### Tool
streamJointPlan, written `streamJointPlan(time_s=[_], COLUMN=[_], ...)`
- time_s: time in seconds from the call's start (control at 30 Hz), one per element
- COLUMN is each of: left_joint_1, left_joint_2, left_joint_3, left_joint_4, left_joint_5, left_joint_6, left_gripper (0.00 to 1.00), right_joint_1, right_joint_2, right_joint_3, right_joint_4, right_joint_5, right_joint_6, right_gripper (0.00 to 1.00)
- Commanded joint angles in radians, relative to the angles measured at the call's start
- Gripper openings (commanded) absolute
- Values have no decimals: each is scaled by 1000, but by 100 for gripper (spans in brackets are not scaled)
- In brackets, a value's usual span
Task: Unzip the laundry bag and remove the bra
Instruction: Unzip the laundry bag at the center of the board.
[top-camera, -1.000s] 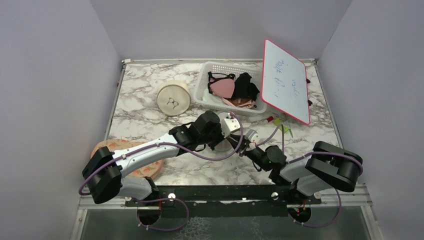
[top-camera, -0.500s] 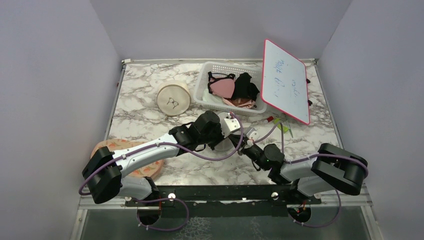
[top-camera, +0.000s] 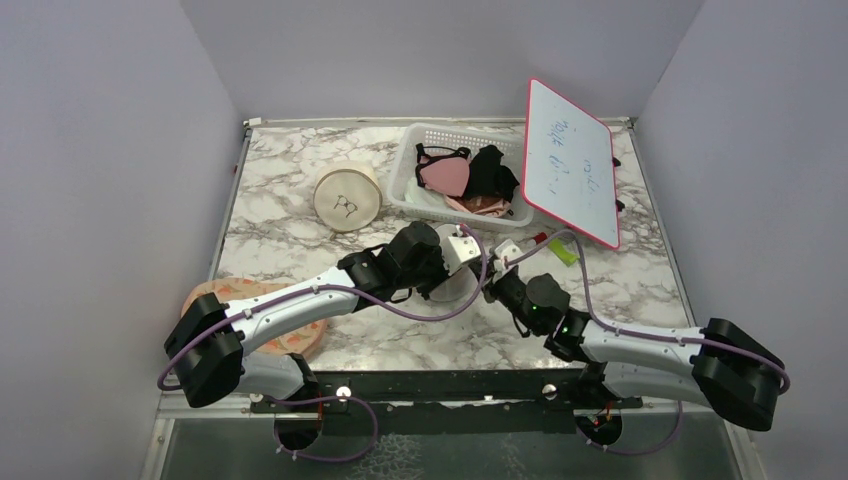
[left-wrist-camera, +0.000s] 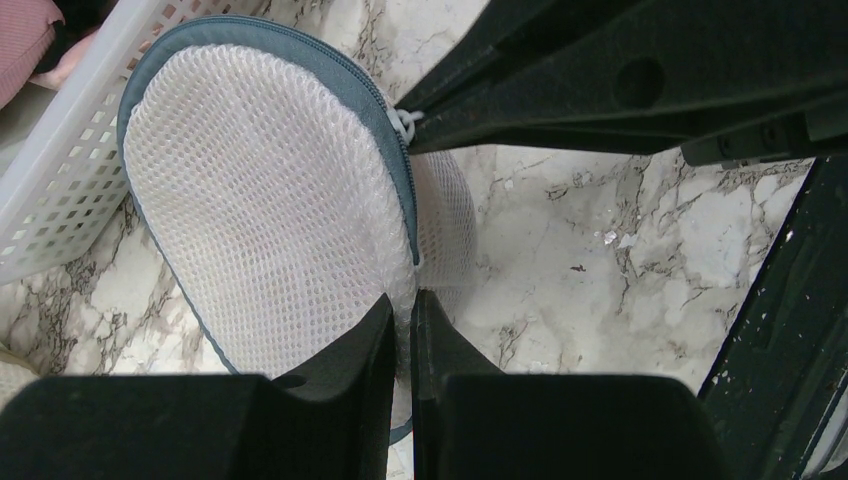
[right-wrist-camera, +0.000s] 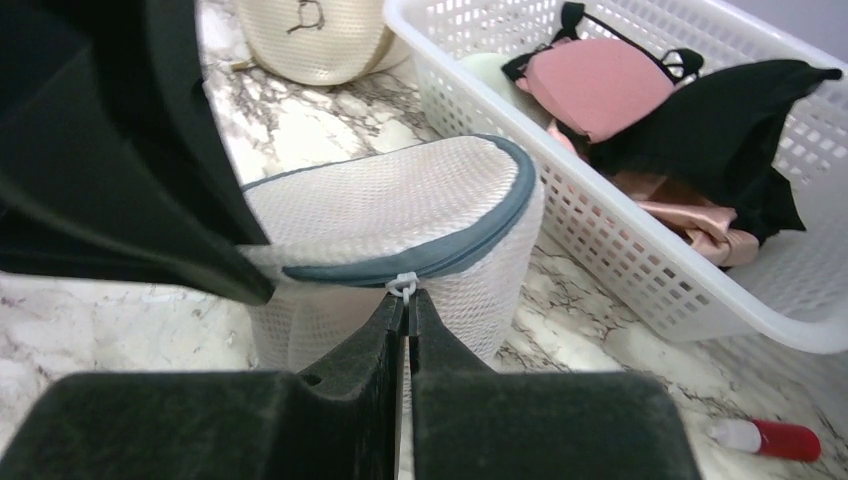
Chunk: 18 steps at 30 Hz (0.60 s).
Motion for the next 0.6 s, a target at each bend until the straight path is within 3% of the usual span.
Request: streamJointPlan(time_s=[0.0,0.23,0.57], left_joint_1=[-4,-6,-7], left_joint_2=[-4,-5,-18], left_joint_3=[11,4,-8], left_joint_4=[-14,-11,0], left_joint_5=[14,22,-1], left_joint_6=[2,13,26], left_gripper=[0,0,0], right_joint_1=[-32,-62,-179], right_joint_2=[-29,11,37], right_joint_3=[88,177,256], right_joint_4=[-261,-392,-489], right_joint_5=[112,93,-166], right_joint_6=[127,224,193], right_gripper=[1,1,1])
